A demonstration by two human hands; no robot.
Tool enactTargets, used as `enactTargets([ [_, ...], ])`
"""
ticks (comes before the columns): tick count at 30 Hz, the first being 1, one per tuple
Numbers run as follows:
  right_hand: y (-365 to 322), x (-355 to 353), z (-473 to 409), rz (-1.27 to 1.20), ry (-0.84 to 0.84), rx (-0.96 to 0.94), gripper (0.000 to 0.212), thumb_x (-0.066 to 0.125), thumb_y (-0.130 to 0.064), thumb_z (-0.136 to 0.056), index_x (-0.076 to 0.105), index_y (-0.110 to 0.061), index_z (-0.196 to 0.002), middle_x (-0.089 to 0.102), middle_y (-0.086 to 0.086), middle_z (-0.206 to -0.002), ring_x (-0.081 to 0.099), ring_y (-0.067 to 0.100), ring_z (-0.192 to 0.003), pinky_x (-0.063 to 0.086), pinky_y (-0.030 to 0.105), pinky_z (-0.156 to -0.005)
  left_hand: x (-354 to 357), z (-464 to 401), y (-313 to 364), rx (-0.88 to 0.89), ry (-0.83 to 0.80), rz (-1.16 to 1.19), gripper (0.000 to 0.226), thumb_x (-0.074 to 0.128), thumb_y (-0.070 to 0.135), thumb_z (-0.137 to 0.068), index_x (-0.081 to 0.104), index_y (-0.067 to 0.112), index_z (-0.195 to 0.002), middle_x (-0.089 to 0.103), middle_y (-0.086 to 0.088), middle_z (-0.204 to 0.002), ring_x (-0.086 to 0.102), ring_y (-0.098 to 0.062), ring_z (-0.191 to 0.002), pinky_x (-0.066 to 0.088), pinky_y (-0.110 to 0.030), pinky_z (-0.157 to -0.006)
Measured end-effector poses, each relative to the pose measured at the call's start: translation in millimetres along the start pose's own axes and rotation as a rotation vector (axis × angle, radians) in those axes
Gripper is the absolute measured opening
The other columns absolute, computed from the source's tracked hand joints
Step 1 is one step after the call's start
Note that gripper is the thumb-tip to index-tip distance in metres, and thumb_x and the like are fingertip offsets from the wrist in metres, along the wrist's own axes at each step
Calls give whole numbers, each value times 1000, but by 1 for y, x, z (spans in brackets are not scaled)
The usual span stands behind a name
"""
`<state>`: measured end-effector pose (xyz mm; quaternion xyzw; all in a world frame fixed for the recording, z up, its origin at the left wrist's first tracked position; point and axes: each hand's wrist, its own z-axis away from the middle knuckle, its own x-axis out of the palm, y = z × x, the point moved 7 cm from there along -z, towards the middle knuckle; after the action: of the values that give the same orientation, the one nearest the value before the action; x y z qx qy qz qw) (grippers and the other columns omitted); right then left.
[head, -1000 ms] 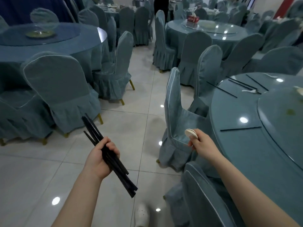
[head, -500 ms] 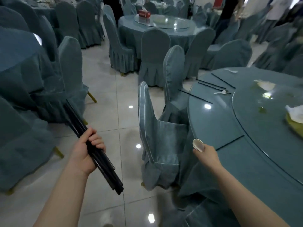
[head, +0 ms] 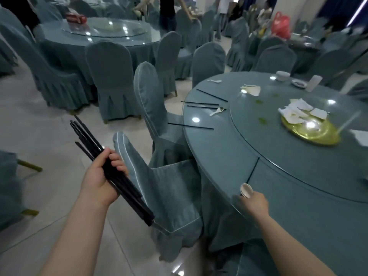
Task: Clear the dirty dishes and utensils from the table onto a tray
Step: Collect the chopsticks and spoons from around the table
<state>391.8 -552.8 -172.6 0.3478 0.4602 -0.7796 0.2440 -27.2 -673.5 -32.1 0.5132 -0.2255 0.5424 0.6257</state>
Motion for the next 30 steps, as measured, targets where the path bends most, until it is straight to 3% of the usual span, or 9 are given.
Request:
enactTargets([
  [2, 3, 2, -11, 19, 18, 19, 20, 62, -27, -78, 60, -8, -80, 63, 10, -78, 57, 30, -73, 39, 30, -56, 10, -22, -2, -12, -16, -2, 14, 68, 24, -73, 56, 21, -68, 47, 14, -54, 46, 1, -44, 41, -9, -46],
  [4, 2, 2, -24, -15, 40, 48, 25, 62, -27, -77, 61, -4, -84, 64, 11, -79, 58, 32, -74, 46, 33, -61, 22, -44, -7, -32, -52, -11, 24, 75, 20, -58, 54, 20, -68, 39, 13, -50, 40, 0, -40, 37, -9, -44],
  [9, 6, 13, -62, 51, 1, 155, 39, 68, -28, -83, 58, 2, -108, 64, 19, -103, 60, 37, -94, 47, 37, -73, 38, -79, -23, -111, -140, -47, 39, 87, 15, -45, 56, 21, -67, 34, 10, -46, 36, -3, -38, 32, -8, -41],
  [12, 3, 18, -74, 51, -12, 215, 33, 66, -20, -80, 57, 1, -105, 62, 15, -92, 59, 34, -85, 45, 33, -67, 38, -96, -21, -106, -107, -31, 44, 89, 12, -42, 55, 20, -70, 36, 11, -49, 37, -2, -40, 35, -9, -43],
  [15, -15, 24, -75, 31, -23, 212, 26, 68, -21, -75, 57, -3, -89, 59, 9, -74, 58, 28, -70, 43, 30, -57, 34, -108, -10, -82, -40, 7, 44, 89, 8, -38, 57, 18, -66, 40, 12, -52, 41, -1, -43, 40, -12, -44],
  [20, -98, 46, -59, -23, -60, 11, 17, 65, -21, -75, 56, -7, -70, 59, 6, -63, 55, 25, -60, 38, 26, -51, 29, -123, 17, -62, 27, 69, 24, 75, 11, -54, 58, 17, -69, 48, 12, -57, 48, -1, -47, 45, -14, -47],
  [23, -160, 62, -35, -118, -72, -128, 14, 64, -18, -76, 57, -8, -70, 56, 4, -60, 51, 22, -58, 37, 28, -52, 19, -127, 38, -52, 50, 58, 6, 63, 15, -81, 58, 14, -76, 57, 7, -65, 57, -5, -55, 50, -18, -53],
  [26, -218, 80, 0, -141, -83, -225, 16, 65, -20, -77, 54, -13, -67, 53, 0, -59, 47, 16, -54, 34, 25, -47, 1, -132, 67, -67, 71, 19, 19, 55, 17, -90, 64, 11, -73, 64, 2, -68, 64, -10, -60, 55, -21, -59],
  [30, -276, 108, 47, -215, -108, -298, 20, 67, -22, -77, 61, -3, -77, 52, -3, -60, 44, 12, -52, 33, 25, -46, -23, -140, 109, -130, 45, 37, 12, 54, 17, -91, 62, 11, -84, 68, 1, -76, 69, -13, -68, 58, -28, -65],
])
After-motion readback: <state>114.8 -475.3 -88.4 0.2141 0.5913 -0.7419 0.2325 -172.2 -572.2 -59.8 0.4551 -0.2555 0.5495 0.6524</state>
